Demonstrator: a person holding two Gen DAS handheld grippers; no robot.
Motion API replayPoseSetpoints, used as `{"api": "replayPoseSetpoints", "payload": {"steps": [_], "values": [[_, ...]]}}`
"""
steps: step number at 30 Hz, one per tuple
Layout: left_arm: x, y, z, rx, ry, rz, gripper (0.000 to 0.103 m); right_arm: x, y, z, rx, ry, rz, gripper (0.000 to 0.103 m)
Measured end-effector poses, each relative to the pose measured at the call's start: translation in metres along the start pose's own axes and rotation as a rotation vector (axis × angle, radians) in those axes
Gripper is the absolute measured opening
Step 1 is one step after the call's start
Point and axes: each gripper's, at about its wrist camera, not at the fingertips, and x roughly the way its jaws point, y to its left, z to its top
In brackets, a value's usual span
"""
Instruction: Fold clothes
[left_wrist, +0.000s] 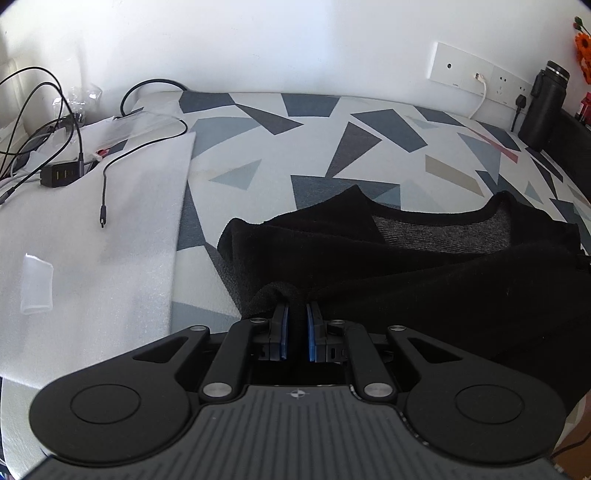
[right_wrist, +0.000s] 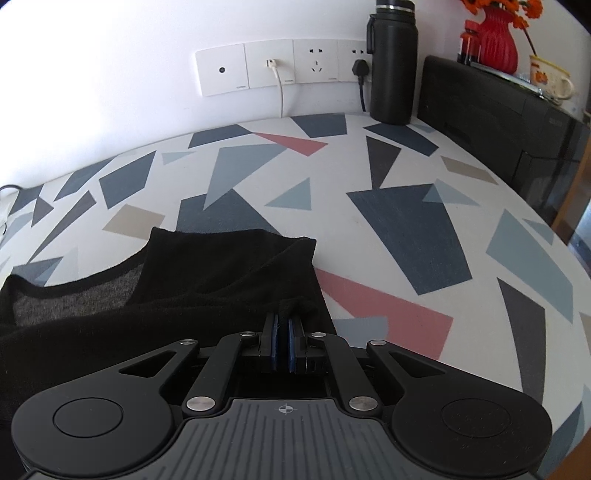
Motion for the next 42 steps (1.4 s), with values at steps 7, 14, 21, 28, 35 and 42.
{"api": "replayPoseSetpoints", "payload": {"steps": [7,14,21,28,35,42], "values": [[-0.022,0.010,0.009,-0.026,-0.082,-0.095,0.058,-0.017,-0.011,0.006,0.087,-0.114,0.033,0.038],[-0.055,0.019,0.020,-0.077,-0.193,-0.119,0.064,-0.053,-0.036,0.002,0.251,-0.194,0.049,0.043],[-0.063,0.037,-0.008,-0.262,-0.033,-0.242,0.063,-0.077,-0.041,-0.026,0.306,-0.162,0.080,0.041],[-0.048,0.016,-0.030,-0.172,0.098,-0.259,0.063,-0.076,-0.026,-0.054,0.246,-0.107,0.027,0.039],[-0.036,0.006,-0.032,-0.117,0.143,-0.192,0.063,-0.067,0.003,-0.059,0.103,-0.080,-0.007,0.039],[-0.031,0.028,-0.021,-0.302,0.104,-0.232,0.063,-0.059,0.018,-0.047,0.019,-0.107,-0.009,0.039]]}}
